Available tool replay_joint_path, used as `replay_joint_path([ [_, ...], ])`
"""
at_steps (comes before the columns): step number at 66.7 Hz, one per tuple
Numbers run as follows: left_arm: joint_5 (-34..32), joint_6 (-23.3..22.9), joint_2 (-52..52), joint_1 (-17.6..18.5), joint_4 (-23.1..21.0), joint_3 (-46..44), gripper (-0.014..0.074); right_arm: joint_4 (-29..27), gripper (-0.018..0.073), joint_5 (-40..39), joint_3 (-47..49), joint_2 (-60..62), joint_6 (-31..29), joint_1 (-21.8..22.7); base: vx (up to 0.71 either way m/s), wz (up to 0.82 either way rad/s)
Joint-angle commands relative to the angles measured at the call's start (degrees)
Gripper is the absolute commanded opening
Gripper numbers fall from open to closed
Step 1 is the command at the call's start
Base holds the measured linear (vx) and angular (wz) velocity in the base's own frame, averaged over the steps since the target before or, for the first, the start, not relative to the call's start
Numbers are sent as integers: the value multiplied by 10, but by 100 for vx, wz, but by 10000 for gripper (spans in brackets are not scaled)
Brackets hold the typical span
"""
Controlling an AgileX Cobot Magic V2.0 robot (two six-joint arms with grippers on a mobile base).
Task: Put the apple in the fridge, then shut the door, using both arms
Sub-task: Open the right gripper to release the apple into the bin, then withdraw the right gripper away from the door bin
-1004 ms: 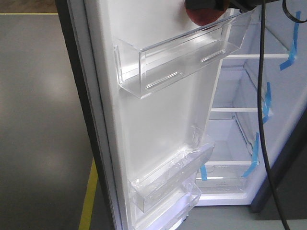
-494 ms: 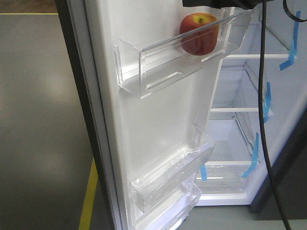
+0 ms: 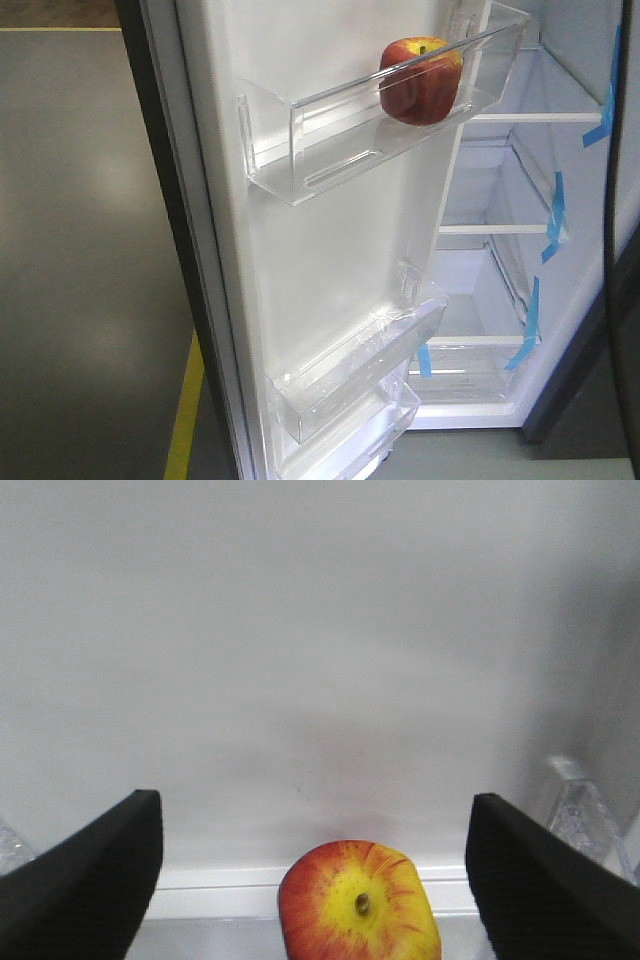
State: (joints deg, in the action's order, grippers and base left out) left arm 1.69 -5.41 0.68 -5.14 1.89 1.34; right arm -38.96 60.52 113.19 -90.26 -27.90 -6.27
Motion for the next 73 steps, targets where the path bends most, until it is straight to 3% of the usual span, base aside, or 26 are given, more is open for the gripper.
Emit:
replay_joint_path([
  [1, -45, -3, 8, 4, -2, -10, -6, 1, 584, -28, -26, 64, 3, 1, 0, 0],
  [22, -45, -3, 8, 4, -2, -10, -6, 1, 584, -85, -280, 240, -39, 1, 0, 0],
  [45, -45, -3, 8, 4, -2, -10, -6, 3, 584, -105, -559, 437, -39, 1, 0, 0],
  [73, -45, -3, 8, 4, -2, -10, -6, 4, 583, -51, -758, 660, 14, 1, 0, 0],
])
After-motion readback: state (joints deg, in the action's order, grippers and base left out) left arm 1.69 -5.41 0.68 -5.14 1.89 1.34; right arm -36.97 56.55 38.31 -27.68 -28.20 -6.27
